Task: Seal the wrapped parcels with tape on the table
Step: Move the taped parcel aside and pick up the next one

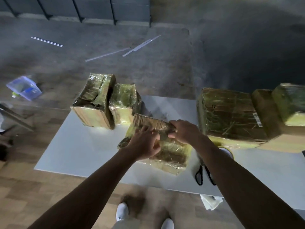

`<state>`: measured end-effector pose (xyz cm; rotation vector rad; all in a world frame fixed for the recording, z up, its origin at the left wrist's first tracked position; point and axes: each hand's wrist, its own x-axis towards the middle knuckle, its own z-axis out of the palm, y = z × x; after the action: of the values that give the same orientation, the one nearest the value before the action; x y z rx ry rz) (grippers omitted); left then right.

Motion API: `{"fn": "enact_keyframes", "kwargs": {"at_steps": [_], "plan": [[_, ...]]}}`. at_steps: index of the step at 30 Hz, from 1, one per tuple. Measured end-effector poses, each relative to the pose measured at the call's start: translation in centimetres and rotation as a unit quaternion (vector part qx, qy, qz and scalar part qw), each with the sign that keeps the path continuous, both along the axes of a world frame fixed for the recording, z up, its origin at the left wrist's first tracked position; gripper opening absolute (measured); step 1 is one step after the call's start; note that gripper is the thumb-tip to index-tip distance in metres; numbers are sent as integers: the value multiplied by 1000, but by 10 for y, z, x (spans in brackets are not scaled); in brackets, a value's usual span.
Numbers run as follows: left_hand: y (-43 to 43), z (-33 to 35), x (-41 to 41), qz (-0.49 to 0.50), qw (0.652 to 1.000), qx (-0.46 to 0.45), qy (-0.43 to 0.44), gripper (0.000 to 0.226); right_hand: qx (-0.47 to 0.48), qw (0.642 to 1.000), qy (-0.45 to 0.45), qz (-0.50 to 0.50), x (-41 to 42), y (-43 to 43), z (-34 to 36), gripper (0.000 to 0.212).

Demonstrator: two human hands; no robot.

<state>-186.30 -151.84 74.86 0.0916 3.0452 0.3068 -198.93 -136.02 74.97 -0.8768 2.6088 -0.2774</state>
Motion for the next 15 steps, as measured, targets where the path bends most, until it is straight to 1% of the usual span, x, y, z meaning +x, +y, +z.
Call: {"fn": "enact_keyframes", "kwargs": {"at_steps": [3,6,8,11,13,15], "plan": [[-5,0,-2,-24,999,0,42,35,20,999,34,-2,4,-8,-1,55],[-12,-7,10,-51,987,58,140,30,33,998,45,-1,11,-14,-3,64],[-18,-14,20,-60,980,70,178,25,33,998,58,12,16,-21,-7,69],[-29,-22,32,-51,975,74,205,26,50,993,102,37,22,-34,-9,74],[-34,-25,34,-48,971,75,222,29,55,990,125,35,26,-39,-6,77],[-34,-26,32,-42,972,72,218,35,28,986,154,54,31,-39,-4,76]]}}
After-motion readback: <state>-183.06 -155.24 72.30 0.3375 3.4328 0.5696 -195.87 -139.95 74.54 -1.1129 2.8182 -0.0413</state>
